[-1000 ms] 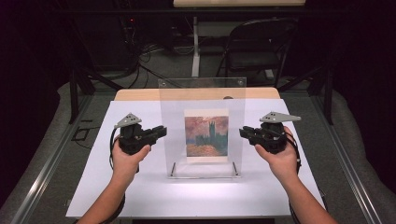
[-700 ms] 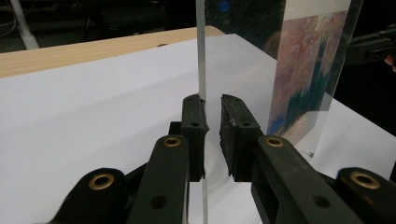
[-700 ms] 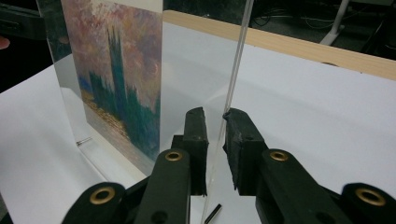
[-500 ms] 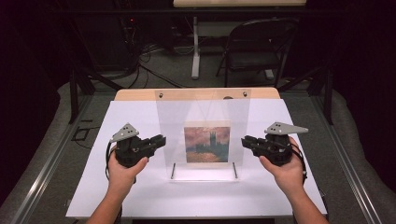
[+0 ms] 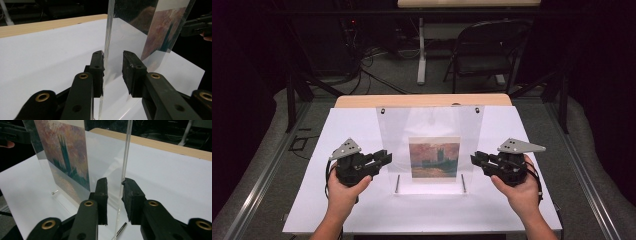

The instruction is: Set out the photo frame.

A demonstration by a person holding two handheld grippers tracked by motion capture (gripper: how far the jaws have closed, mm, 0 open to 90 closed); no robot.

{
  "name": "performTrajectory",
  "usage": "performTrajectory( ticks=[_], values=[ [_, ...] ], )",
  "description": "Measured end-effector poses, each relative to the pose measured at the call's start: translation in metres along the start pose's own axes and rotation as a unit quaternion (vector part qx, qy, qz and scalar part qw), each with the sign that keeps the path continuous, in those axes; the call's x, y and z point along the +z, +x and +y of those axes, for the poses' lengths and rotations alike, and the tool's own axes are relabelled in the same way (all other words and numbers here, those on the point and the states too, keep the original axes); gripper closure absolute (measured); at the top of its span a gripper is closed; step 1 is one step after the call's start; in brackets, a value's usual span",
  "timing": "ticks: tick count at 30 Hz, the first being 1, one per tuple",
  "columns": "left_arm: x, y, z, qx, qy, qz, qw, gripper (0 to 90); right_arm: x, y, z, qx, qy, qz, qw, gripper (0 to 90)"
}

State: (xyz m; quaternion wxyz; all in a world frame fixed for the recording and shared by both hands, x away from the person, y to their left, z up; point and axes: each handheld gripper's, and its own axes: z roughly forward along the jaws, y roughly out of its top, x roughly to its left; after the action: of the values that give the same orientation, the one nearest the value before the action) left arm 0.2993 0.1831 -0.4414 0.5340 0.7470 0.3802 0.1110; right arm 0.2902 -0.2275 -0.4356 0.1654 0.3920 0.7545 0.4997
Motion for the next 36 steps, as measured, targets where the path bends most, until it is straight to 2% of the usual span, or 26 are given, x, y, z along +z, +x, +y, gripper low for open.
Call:
performTrajectory(
  ticks=[9, 12, 14, 19, 24, 26, 31, 32, 36],
  values=[
    [-0.001, 0.0, 0.0, -0.003, 0.002, -0.008, 1.0, 60.7, 0.003, 0.001, -0.003, 0.004, -0.004, 0.01, 0.9999, 63.6],
    [-0.002, 0.0, -0.002, -0.003, 0.005, -0.006, 1.0, 56.0, 0.004, 0.001, -0.003, 0.001, -0.002, 0.008, 1.0, 57.1],
    [-0.004, 0.0, -0.003, -0.004, 0.004, -0.001, 1.0, 53.4, 0.004, 0.002, -0.005, 0.005, -0.002, 0.009, 0.9999, 56.3],
    [-0.013, 0.004, -0.01, -0.007, 0.003, 0.008, 0.9999, 48.5, 0.001, 0.001, -0.01, -0.001, -0.005, 0.001, 1.0, 50.6],
    [-0.023, 0.011, -0.022, -0.009, 0.005, 0.025, 0.9996, 46.6, -0.007, -0.003, -0.019, 0.003, -0.006, -0.008, 0.9999, 47.4],
    [-0.025, 0.016, -0.029, -0.011, 0.008, 0.039, 0.9992, 46.1, -0.009, -0.005, -0.024, 0.006, -0.004, -0.013, 0.9999, 46.2],
    [-0.027, 0.029, -0.049, -0.014, 0.012, 0.069, 0.9975, 45.3, -0.013, -0.017, -0.041, 0.028, -0.004, -0.03, 0.9991, 45.5],
    [-0.026, 0.031, -0.053, -0.016, 0.013, 0.07, 0.9974, 45.2, -0.013, -0.019, -0.045, 0.034, -0.003, -0.034, 0.9988, 45.4],
    [-0.021, 0.043, -0.072, -0.039, 0.015, 0.076, 0.9963, 45.0, -0.008, -0.029, -0.064, 0.043, 0.007, -0.063, 0.9971, 44.8]
  ],
)
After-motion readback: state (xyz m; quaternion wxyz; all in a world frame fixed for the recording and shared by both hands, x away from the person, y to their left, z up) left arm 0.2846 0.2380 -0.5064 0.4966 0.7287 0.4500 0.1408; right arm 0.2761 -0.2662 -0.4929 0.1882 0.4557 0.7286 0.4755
